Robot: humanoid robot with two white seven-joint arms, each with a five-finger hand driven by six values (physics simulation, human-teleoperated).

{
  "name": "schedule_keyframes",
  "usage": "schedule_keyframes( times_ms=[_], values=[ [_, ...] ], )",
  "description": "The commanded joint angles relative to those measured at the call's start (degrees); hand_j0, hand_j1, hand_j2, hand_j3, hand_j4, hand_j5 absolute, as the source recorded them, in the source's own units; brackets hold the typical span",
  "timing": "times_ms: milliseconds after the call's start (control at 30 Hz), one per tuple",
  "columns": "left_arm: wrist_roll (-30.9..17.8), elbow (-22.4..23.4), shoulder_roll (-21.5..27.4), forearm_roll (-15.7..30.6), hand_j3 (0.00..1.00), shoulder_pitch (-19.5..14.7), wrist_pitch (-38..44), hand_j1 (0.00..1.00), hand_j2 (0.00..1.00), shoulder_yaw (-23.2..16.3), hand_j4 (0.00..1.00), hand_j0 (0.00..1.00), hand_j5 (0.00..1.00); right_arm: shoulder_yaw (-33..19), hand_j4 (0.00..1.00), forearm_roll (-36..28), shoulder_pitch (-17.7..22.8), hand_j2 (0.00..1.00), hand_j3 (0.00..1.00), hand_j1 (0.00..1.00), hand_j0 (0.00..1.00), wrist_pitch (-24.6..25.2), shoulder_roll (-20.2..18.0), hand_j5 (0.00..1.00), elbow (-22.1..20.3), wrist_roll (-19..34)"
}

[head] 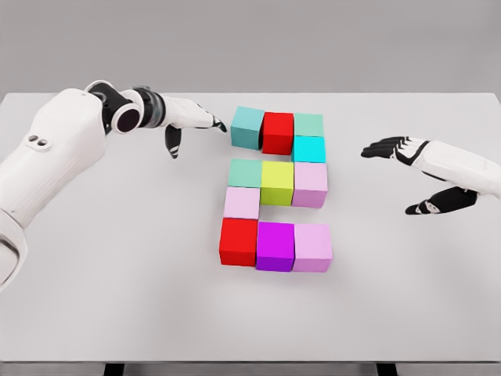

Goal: Assemble the squares on the desktop into the number 2

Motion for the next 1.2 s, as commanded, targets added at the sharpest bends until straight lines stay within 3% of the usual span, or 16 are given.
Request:
schedule_keyframes(
  times_ms=[0, 1167],
  values=[
    [0.02, 0.00, -0.12, -0.03, 1.00, 0.00, 0.05, 1.00, 1.00, 0.09, 1.00, 1.00, 1.00, 0.09, 1.00, -0.39, 0.00, 1.00, 1.00, 1.00, 1.00, 0.17, -0.10, 1.00, 0.15, -0.03],
    [0.02, -0.52, -0.12, -0.12, 1.00, 0.44, -2.49, 1.00, 1.00, -0.70, 1.00, 1.00, 1.00, 0.53, 1.00, -0.21, 0.00, 1.00, 1.00, 1.00, 1.00, 0.17, -0.01, 1.00, 0.15, -0.03]
  ],
)
